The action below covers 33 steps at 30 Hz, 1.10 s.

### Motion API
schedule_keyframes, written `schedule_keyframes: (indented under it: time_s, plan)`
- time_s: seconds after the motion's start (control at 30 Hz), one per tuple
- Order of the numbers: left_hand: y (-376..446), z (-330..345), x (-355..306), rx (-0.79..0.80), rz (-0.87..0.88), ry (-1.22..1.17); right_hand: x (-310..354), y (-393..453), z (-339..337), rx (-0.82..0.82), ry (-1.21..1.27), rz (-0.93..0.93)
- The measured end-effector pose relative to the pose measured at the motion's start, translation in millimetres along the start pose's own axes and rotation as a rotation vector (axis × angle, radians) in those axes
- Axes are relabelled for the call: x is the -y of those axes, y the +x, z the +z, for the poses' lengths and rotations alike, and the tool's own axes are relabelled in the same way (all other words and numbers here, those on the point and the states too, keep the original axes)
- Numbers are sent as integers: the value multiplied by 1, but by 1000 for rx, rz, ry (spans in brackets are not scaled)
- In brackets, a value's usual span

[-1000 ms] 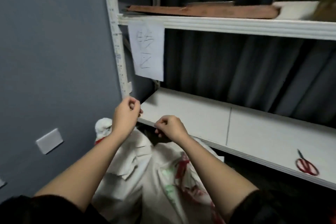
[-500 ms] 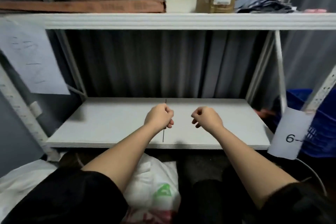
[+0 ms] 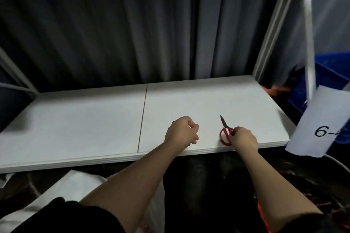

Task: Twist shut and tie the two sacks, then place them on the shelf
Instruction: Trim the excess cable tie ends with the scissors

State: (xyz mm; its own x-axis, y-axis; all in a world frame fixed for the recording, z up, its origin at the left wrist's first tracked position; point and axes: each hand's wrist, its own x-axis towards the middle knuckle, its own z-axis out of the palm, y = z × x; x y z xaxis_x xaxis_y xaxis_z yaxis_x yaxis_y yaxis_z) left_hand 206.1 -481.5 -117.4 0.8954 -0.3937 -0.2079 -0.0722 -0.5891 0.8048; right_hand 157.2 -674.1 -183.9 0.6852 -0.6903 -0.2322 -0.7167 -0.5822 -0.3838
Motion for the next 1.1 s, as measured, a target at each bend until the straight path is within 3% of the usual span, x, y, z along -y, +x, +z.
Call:
schedule_keyframes:
  time_s: [0.2,0.5,0.7,0.83,1.1]
  plan:
    - [30,22,30,9,-69,56,-15,45,54,-84,-61,-12]
    - [30,5,46,51,-91,79,-8,68,63,-118,-208,45]
    - [8,-27,37,28,-64,77,-5,49,54,-25,-261,47]
    - [-20,-56,23,-7,-55,2,8,11,32,38,-164,17]
    - [-150,-136,9,-64,-40,-189,93,-131,-13,374,-39,-363]
